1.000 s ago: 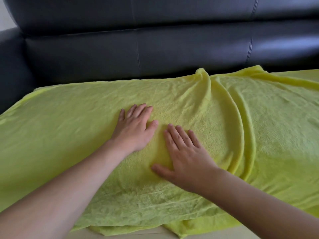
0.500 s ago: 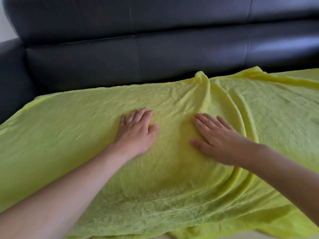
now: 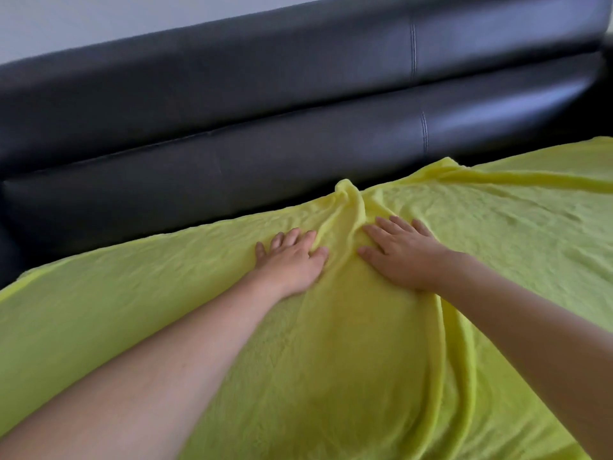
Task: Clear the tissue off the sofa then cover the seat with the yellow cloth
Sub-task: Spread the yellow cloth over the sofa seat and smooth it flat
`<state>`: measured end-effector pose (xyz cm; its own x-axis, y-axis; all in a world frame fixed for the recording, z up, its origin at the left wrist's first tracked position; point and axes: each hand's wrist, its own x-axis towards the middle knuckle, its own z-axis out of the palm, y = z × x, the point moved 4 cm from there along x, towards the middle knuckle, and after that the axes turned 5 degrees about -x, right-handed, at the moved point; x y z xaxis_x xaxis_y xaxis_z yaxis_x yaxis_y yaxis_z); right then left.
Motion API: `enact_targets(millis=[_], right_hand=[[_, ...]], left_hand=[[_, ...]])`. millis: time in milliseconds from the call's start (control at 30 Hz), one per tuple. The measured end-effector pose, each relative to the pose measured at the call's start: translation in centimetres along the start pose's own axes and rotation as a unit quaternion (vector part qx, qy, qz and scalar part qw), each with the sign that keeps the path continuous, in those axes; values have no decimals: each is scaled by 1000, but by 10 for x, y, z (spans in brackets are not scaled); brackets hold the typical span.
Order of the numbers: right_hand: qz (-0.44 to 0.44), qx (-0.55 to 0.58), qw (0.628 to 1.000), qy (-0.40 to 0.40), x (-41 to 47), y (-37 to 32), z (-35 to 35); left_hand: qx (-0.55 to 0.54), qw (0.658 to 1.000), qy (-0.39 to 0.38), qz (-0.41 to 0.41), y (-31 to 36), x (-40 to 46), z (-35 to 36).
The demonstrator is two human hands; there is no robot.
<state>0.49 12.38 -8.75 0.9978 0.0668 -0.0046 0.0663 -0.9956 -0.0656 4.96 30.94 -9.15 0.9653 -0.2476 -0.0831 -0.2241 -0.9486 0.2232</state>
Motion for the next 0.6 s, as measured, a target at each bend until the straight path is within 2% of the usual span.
enact_targets(millis=[367,533,600], right_hand=[[20,41,999,-11,63,52,-10],[13,75,997,11,102,52,-20],[9,79,997,-2,109,55,-15]], left_hand=[[-19,999,-4,-41,36,74,-3],[-26,998,-3,-65,43,103,1],[-8,997,8,-71,43,106,7]])
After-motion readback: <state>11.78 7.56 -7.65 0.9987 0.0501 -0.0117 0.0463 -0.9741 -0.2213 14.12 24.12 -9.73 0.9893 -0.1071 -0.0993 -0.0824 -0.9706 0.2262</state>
